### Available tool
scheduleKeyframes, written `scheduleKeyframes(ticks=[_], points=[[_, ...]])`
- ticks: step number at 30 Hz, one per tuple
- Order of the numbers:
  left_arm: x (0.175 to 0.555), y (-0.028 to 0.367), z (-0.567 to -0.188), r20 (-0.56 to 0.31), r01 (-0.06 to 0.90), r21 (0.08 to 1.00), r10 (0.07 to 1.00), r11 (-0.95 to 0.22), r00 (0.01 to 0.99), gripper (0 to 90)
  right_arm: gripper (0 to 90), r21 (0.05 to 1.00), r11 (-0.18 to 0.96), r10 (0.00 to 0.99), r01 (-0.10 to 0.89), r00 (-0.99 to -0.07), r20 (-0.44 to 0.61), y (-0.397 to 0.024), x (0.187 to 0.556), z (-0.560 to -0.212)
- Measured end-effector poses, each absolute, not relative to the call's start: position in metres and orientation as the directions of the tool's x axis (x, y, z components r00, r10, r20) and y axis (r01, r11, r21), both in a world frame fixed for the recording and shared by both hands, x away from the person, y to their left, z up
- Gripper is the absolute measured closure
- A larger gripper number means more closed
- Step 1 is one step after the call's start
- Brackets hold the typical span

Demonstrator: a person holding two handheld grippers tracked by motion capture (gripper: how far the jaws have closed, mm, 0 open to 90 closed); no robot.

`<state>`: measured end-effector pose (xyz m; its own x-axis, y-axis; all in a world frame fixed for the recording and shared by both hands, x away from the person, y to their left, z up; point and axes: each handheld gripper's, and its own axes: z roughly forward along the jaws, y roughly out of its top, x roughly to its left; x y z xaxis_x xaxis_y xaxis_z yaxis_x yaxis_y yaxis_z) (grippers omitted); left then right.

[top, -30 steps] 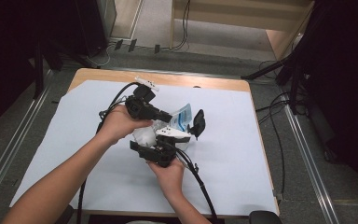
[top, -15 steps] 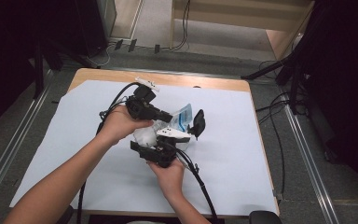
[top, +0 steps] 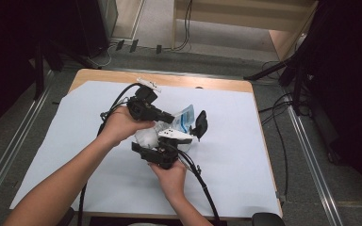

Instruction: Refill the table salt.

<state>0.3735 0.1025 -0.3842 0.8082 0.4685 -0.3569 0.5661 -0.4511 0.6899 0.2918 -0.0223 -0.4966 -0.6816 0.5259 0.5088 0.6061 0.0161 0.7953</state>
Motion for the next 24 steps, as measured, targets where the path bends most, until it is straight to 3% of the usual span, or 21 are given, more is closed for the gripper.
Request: scheduleKeyframes(ticks=[24], points=[[0.3733, 0.1021, -0.3840, -0.357, 0.566, 0.692, 0.470, -0.448, 0.807, 89.4, 52.2, 0.796, 0.009, 0.525, 0.606, -0.680, 0.511, -0.0216, 0.2918, -0.4969]])
